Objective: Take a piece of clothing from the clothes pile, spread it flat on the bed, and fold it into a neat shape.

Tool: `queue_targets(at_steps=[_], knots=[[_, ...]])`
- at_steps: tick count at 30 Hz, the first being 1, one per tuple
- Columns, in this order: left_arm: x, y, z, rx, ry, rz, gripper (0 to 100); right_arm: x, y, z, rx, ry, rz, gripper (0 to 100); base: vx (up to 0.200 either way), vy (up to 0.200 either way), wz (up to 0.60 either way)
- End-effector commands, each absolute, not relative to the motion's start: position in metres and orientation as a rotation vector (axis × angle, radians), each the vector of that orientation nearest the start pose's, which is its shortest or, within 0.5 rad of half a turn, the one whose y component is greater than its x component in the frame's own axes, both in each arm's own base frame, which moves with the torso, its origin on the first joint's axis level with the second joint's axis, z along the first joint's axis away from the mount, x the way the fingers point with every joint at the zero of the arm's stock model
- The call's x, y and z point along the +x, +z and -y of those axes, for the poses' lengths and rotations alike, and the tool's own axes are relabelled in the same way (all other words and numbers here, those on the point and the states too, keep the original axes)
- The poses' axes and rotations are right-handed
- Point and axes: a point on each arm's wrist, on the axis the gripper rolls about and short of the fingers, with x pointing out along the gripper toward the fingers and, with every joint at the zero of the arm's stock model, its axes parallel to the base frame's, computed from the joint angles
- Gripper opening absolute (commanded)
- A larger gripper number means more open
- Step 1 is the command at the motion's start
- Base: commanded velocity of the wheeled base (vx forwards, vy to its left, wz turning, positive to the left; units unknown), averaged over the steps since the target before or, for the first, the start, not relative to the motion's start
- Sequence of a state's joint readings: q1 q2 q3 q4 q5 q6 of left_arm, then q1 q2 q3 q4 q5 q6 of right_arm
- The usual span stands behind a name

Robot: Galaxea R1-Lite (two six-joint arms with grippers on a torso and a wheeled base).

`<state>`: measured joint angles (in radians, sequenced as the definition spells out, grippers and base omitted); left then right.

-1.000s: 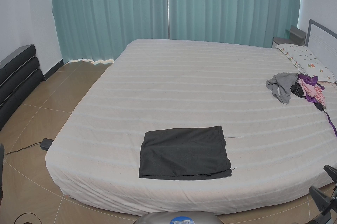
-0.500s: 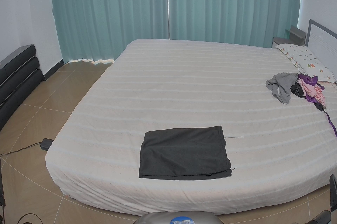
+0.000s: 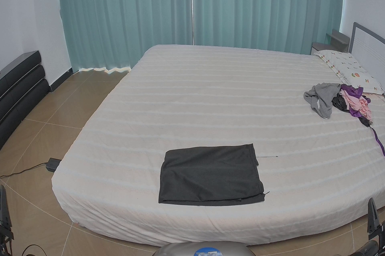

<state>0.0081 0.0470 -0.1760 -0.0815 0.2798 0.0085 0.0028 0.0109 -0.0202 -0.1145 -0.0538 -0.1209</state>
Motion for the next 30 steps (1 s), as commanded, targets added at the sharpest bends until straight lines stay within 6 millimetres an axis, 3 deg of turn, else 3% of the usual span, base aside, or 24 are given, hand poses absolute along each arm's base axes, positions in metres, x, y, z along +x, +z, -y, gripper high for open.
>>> queue_targets(at_steps=[1, 5, 13, 26, 30], knots=[[-0.033, 0.112, -0.005, 0.002, 0.224, 0.19, 100, -0.023, 0.084, 0.002, -0.118, -0.08, 0.075, 100, 0.0, 0.0, 0.0], [-0.024, 0.093, -0.003, 0.039, 0.127, 0.164, 100, -0.023, 0.084, 0.002, -0.118, -0.081, 0.075, 100, 0.0, 0.0, 0.0], [-0.023, 0.08, 0.0, 0.038, 0.005, 0.043, 100, -0.023, 0.084, 0.002, -0.121, -0.077, 0.077, 100, 0.0, 0.0, 0.0], [-0.023, 0.081, 0.003, -0.005, -0.143, 0.05, 100, -0.023, 0.083, 0.001, -0.132, -0.03, 0.073, 100, 0.0, 0.0, 0.0], [-0.023, 0.081, 0.003, -0.01, -0.145, 0.048, 100, -0.023, 0.083, -0.002, -0.093, 0.066, 0.077, 100, 0.0, 0.0, 0.0]])
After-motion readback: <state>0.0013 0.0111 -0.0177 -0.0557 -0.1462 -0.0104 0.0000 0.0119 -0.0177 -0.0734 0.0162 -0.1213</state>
